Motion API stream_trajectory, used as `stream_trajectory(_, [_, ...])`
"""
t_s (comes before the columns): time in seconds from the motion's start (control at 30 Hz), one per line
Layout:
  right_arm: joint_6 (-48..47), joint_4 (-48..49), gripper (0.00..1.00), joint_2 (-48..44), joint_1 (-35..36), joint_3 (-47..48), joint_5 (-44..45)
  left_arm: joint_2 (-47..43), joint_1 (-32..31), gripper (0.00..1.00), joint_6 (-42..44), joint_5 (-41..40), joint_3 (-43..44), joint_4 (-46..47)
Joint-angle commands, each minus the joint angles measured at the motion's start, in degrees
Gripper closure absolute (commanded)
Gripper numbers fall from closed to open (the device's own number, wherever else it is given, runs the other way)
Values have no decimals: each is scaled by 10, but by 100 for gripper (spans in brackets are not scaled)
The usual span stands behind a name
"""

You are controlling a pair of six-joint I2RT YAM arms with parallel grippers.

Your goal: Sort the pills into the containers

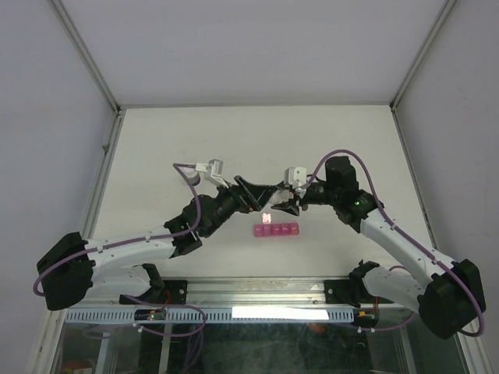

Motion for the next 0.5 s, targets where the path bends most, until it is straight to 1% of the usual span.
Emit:
stream_trajectory(0.0, [9, -23, 100, -6, -24, 26, -83, -89, -5, 4, 53, -17, -66, 134])
stream_trajectory(0.03, [9, -34, 100, -4, -30, 31, -91, -108, -5, 1, 73, -16, -90, 162])
stream_trajectory(0.07, [6, -51, 100, 0, -37, 37, -102, -127, -5, 1, 104, -8, -111, 191])
stream_trajectory(0.13, [-1, -88, 100, 11, -47, 53, -123, -168, -4, 1, 195, 35, -152, 240])
stream_trajectory(0.17, [-9, -113, 100, 18, -51, 63, -135, -192, -4, 1, 244, 62, -162, 241])
stream_trajectory(0.2, [-24, -137, 100, 26, -54, 74, -144, -222, -4, 1, 304, 87, -168, 230])
stream_trajectory(0.27, [-49, -188, 100, 43, -57, 97, -162, -258, -3, 1, 383, 141, -165, 184])
stream_trajectory(0.3, [-61, -208, 100, 52, -58, 106, -167, -272, -3, 1, 414, 165, -161, 149])
stream_trajectory(0.37, [-79, -242, 100, 67, -58, 117, -175, -293, -3, 1, 473, 199, -157, 109])
stream_trajectory(0.47, [-95, -270, 100, 86, -59, 126, -185, -306, -3, 1, 543, 239, -168, 91])
